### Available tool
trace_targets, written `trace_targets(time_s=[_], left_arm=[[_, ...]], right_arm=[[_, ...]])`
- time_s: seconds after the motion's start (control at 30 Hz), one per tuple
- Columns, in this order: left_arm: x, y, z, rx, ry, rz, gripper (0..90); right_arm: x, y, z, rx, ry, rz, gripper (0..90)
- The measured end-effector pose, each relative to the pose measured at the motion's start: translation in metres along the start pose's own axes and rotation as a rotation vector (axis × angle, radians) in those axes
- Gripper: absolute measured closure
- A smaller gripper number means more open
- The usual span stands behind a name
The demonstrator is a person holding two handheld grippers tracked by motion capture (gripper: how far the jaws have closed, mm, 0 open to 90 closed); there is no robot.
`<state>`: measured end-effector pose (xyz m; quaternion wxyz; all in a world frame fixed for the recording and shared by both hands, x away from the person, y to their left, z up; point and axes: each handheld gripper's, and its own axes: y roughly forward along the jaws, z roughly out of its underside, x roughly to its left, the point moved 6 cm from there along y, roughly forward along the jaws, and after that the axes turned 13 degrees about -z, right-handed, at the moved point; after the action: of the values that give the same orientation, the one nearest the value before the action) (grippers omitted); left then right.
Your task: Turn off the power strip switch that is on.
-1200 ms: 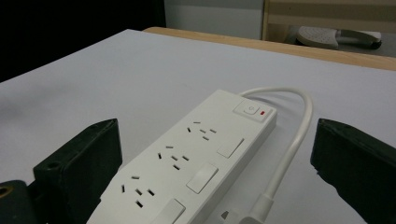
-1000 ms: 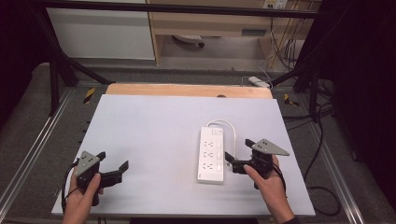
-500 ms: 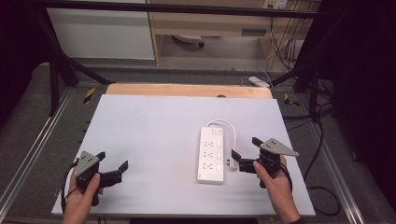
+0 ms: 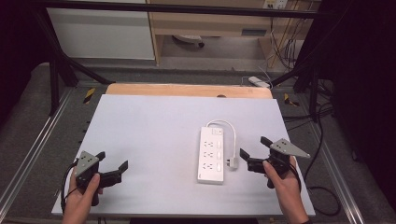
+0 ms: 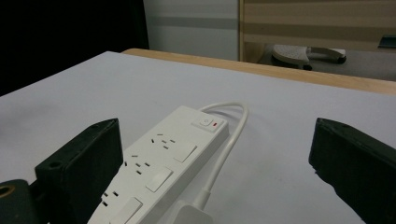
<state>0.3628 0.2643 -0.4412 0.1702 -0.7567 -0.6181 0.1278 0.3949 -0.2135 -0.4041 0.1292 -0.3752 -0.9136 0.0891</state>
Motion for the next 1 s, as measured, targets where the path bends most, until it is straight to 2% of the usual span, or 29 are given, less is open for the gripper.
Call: trace_targets(time_s=[0.33, 1.0], left_arm=[[0.000, 0.000, 0.000, -0.004, -0.005, 0.004, 5.4], [0.000, -0.001, -0.001, -0.007, -0.007, 0.006, 5.4]], right_arm=[[-0.008, -0.015, -0.001, -0.014, 0.008, 0.019, 3.4], [-0.035, -0.048, 0.004, -0.039, 0.023, 0.072, 4.6]])
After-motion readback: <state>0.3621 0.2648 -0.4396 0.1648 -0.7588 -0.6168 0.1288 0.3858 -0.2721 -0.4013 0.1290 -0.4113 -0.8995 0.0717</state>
